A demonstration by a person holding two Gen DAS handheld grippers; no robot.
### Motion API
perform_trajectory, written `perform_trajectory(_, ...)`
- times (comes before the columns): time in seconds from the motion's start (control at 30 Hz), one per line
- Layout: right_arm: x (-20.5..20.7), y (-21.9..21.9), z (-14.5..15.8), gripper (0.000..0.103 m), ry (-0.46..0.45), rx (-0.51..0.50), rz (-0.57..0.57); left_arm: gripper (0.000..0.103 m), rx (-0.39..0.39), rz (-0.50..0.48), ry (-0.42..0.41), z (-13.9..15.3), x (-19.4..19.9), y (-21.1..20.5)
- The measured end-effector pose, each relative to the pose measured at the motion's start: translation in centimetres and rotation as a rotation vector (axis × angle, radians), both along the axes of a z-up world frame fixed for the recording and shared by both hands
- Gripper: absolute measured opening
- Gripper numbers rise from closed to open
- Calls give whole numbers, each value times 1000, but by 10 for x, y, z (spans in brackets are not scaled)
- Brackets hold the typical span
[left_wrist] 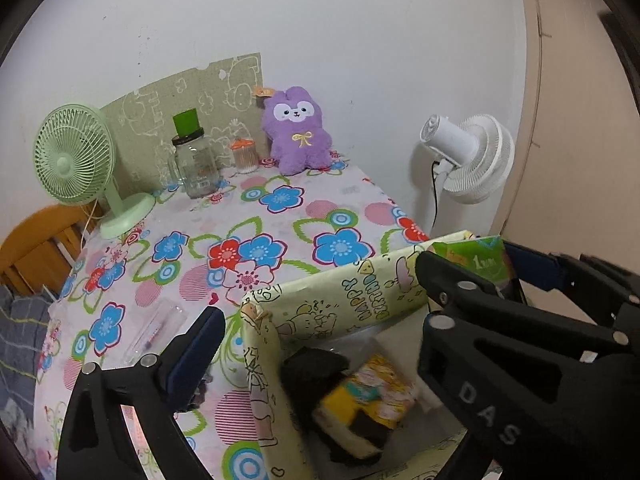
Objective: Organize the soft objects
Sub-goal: 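Carry both items over the cartoon box and release them inside, then withdraw both grippers from the cartoon box back over the table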
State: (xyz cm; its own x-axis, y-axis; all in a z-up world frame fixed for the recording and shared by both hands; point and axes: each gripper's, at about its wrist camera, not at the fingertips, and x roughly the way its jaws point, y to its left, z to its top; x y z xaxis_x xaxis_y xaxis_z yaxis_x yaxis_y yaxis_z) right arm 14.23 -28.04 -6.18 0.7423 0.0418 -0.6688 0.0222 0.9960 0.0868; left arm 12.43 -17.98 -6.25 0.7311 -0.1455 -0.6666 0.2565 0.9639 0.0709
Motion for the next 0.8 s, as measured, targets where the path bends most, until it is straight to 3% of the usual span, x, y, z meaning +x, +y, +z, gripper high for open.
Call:
perform_trajectory(0.13, 4, 4, -3, 60, 12, -4, 4, 101, -9, 4, 16, 0, 2, 3)
perform_trajectory(0.27, 1, 7, -2, 76, -1, -19, 0, 101, -25, 5, 39, 1, 4, 7)
perform_trajectory(0.47, -6, 10, 6, 85, -26, -46, -24, 102, -29, 1, 30, 6, -1, 9)
perform_trajectory(0.8, -29, 15, 27, 92, -89, -61, -70, 103, -39, -19, -24, 25, -19, 16)
